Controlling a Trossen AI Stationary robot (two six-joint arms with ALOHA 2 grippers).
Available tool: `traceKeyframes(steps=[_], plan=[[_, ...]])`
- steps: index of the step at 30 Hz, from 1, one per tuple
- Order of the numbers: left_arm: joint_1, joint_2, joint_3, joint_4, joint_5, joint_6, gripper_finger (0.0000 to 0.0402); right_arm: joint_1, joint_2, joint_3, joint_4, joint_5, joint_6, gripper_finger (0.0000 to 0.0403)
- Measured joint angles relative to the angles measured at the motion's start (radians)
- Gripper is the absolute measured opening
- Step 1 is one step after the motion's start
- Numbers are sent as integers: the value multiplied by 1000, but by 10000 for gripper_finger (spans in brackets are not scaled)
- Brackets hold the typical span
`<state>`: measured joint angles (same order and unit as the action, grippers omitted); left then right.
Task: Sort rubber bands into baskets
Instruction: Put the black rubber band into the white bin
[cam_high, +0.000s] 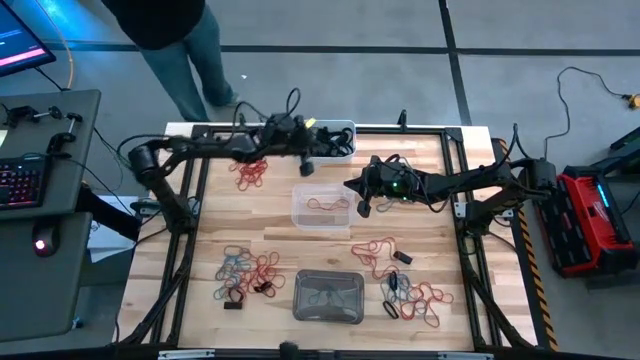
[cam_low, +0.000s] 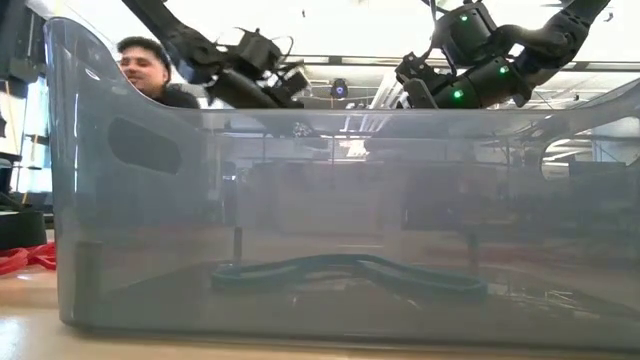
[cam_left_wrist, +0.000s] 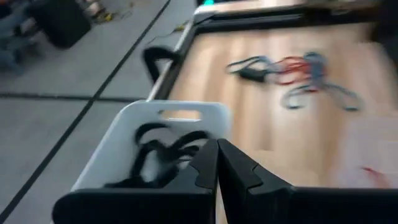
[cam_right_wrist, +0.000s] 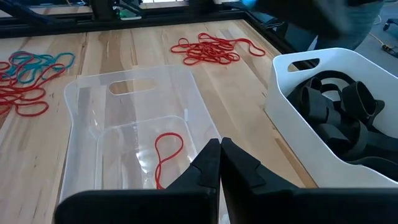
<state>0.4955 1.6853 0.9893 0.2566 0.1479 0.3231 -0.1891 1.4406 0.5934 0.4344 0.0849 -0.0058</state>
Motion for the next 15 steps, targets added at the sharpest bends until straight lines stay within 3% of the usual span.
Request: traceKeyframes(steps=[7, 15], plan=[[-130, -266, -207, -95, 0, 7, 0, 0, 0, 0, -7, 0, -2, 0], [-305, -489, -244, -426, -69, -96, 0, 0, 0, 0, -8, -2, -21, 0]])
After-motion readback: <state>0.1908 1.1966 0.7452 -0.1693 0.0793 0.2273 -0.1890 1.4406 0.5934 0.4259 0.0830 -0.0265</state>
